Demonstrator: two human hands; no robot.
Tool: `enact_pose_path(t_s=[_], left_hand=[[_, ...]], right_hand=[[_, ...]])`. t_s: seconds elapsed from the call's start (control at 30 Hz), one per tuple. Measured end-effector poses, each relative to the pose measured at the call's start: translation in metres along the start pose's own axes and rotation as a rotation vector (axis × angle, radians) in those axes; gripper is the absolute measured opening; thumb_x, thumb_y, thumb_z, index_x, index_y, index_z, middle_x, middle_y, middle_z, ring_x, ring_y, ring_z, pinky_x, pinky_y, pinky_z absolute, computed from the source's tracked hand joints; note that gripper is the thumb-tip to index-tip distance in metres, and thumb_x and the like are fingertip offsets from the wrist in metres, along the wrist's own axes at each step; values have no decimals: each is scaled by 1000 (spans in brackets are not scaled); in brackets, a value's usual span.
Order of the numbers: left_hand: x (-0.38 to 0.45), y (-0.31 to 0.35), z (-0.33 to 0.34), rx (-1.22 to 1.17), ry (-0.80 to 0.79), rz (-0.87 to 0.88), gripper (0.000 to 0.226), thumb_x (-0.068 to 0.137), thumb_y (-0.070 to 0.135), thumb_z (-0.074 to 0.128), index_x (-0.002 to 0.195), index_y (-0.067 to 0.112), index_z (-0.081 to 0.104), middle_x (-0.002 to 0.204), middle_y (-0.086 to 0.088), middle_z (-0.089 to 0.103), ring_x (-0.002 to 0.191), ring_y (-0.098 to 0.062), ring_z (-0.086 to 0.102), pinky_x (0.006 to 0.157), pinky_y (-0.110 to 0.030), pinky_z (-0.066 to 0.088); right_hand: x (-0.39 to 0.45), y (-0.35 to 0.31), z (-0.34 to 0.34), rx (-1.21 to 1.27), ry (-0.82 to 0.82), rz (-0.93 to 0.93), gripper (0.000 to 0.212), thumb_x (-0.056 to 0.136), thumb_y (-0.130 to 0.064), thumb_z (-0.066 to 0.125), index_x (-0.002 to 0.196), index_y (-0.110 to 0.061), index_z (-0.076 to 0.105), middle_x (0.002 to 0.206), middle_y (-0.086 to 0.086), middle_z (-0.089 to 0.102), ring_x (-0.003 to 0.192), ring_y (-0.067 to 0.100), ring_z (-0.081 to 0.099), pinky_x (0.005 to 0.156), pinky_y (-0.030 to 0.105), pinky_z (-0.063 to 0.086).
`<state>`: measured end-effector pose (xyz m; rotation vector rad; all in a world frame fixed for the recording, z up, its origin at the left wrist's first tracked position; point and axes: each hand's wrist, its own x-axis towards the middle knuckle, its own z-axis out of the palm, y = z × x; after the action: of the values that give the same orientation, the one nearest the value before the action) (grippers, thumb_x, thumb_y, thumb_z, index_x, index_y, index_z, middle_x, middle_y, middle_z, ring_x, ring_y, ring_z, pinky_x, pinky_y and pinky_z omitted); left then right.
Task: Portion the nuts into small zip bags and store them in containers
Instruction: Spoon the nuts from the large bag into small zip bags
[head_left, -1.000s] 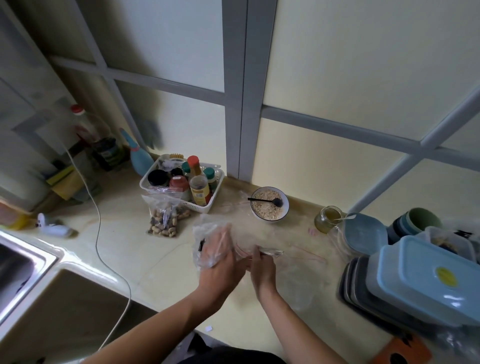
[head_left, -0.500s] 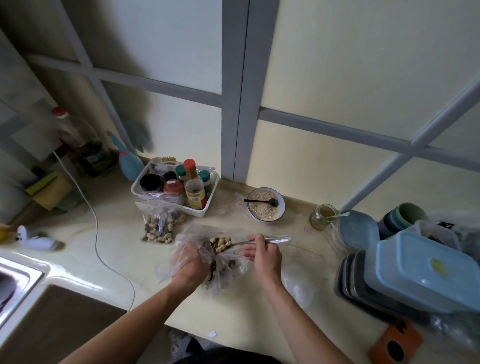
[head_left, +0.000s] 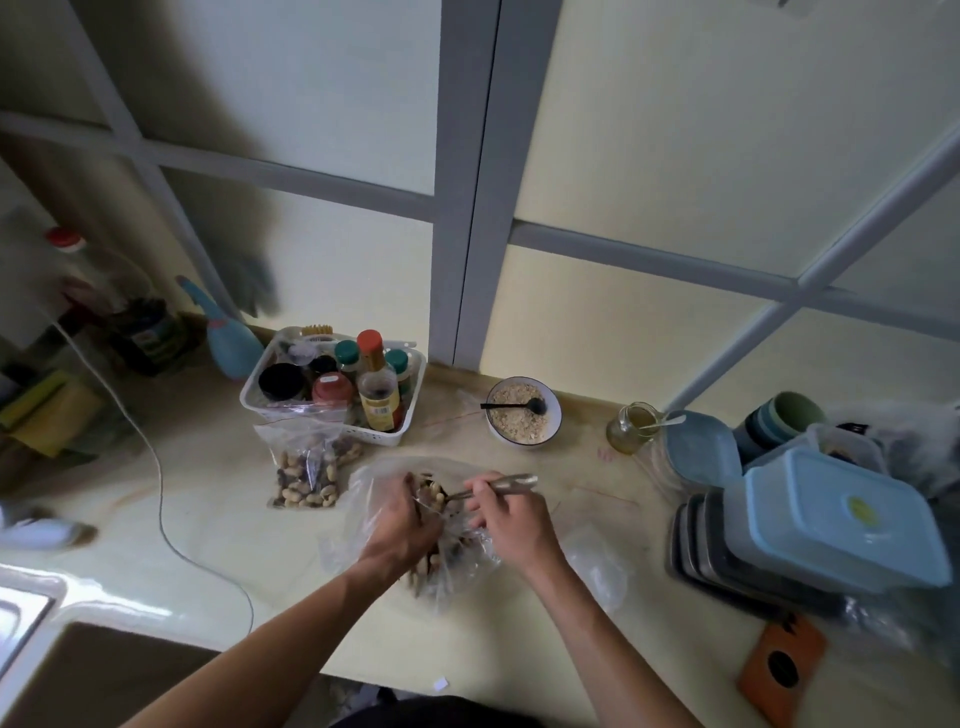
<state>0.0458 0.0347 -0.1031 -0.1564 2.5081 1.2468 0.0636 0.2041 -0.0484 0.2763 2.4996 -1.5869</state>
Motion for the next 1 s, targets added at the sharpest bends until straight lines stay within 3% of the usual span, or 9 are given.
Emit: enact_pose_path(t_s=[0.17,0.3,0.4,0.57,0.7,0.77,0.87,0.93,1.0], left_hand=[[6,0,-7,-5,37,57,58,86,15,73,134,8,43,126,-9,55,114,-25,56,99,-38,48],[5,2,-11,-70,9,197,41,85,8,76,108,23,45,100,6,53,92,4,54,82,-5,38],[5,-1,-13,-85,-15,232,50,83,7,79,117,14,43,100,12,50,92,12,52,81,1,34],[12,-8,-15,-72,-59,182,44,86,16,77,114,20,43,100,4,59,86,-11,61,77,-14,45],[9,-6,-21,24,-132,196,50,92,21,71,131,11,41,120,0,51,111,-16,52,104,-35,42],[8,-3,-23,2,-32,191,50,87,22,76,128,15,46,113,6,52,107,-16,54,93,-28,47],[4,-3,-28,-57,60,301,49,82,22,82,123,18,53,105,14,51,98,5,52,78,-8,41],[3,-2,-33,-39,48,284,47,82,24,81,120,17,54,104,5,54,93,8,52,74,-2,38],[1,-3,-39,-13,27,165,46,89,29,74,126,11,53,112,-6,55,91,-3,52,77,-6,39]], right_hand=[[-12,-2,4,-74,-92,-157,21,97,-19,60,108,-26,77,78,-8,74,68,7,72,66,19,54],[-18,0,4,-102,-66,-284,23,98,-23,58,113,-26,75,94,-3,73,73,9,72,70,19,53],[-19,-4,0,-180,-200,-224,24,97,-22,60,115,-28,75,92,-3,73,79,9,70,77,22,54],[-19,-10,-4,-3,-34,-164,21,97,-19,63,110,-26,78,81,-3,77,77,9,74,75,28,60],[-16,-14,-7,-40,-120,-150,21,97,-20,64,108,-29,78,80,-2,77,76,11,73,75,28,59],[-15,-16,-7,-54,-13,-182,20,98,-21,61,106,-27,78,79,-7,76,71,6,73,70,28,60],[-14,-14,2,-133,364,-251,21,101,-23,52,95,-22,73,68,-7,70,59,6,67,56,28,55],[-15,-12,9,-215,582,-246,24,102,-22,49,89,-18,69,63,-4,66,56,10,62,53,26,46],[-15,-9,14,-291,636,-243,31,101,-25,44,85,-14,67,66,0,66,61,20,63,56,28,41]])
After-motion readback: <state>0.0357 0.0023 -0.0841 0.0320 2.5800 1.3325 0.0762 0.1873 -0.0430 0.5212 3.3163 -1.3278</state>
